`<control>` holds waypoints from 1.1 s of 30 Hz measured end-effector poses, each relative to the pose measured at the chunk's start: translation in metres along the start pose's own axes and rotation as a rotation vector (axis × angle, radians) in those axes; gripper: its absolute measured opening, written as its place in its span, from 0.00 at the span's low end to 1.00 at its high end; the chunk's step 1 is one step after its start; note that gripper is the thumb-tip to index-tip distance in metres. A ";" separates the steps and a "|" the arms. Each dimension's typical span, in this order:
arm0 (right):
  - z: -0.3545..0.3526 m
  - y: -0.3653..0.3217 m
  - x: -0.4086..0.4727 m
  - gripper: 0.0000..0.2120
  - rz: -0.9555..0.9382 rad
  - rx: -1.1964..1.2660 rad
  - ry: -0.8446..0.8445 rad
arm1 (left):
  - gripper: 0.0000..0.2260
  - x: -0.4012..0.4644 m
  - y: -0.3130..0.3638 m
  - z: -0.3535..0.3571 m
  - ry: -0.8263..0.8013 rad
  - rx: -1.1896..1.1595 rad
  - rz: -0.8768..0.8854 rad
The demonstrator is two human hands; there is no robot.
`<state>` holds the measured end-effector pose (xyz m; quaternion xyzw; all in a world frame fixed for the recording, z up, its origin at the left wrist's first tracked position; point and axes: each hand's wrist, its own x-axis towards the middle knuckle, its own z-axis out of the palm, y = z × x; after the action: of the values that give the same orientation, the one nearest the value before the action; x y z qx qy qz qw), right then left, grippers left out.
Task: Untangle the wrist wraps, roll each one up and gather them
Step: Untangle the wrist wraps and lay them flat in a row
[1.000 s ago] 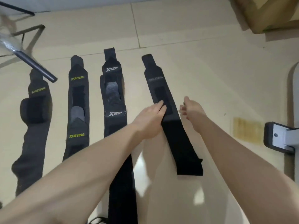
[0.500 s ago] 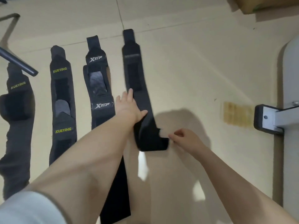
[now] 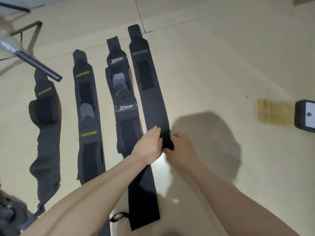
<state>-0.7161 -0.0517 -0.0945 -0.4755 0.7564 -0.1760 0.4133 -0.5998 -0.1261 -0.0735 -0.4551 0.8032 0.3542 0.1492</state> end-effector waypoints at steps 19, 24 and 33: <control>-0.049 0.023 -0.021 0.16 0.403 0.131 -0.153 | 0.27 0.021 0.018 0.005 -0.061 0.400 0.145; -0.030 0.024 -0.027 0.29 0.171 -0.177 -0.098 | 0.28 0.001 0.001 0.026 -0.016 0.624 0.222; -0.006 -0.033 -0.030 0.17 -0.066 -0.473 0.045 | 0.23 -0.057 -0.031 -0.010 0.172 0.020 0.293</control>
<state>-0.6958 -0.0424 -0.0551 -0.5794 0.7697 -0.0180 0.2674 -0.5422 -0.1078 -0.0480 -0.3603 0.8743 0.3238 0.0313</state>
